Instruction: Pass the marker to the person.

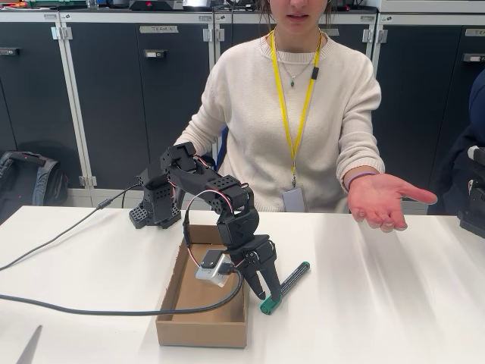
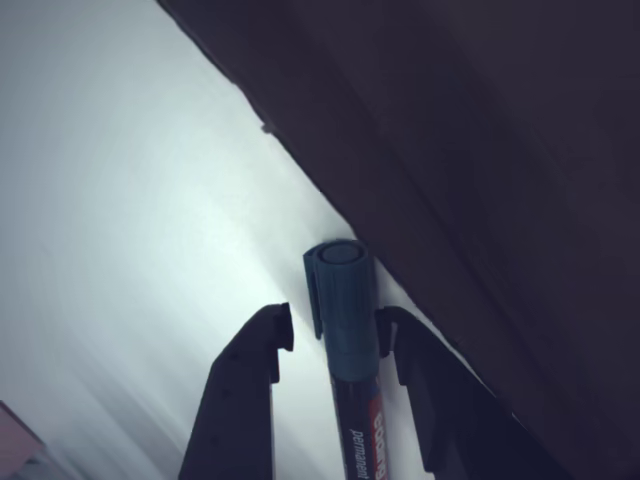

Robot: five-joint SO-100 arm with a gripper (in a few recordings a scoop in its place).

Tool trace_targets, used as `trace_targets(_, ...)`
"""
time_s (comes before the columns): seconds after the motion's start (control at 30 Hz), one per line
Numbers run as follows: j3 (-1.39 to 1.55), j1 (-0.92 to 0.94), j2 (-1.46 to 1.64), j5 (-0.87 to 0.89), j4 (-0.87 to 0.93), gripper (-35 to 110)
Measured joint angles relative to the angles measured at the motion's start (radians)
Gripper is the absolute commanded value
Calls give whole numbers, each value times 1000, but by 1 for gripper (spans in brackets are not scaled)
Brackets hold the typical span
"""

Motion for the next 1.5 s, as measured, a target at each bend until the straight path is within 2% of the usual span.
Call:
trace_targets(0.13, 31, 5, 17, 84, -35, 19)
trace_targets(0.27, 54, 9, 32, 89, -41, 23)
trace_targets(0.5, 49, 21, 54, 64, 120, 23)
trace_targets(0.7, 49, 28, 54, 66, 152, 23)
trace_targets(1.3, 132, 38, 66, 29, -206, 21)
trace_targets(1.5, 83, 40, 63, 41, -126, 22)
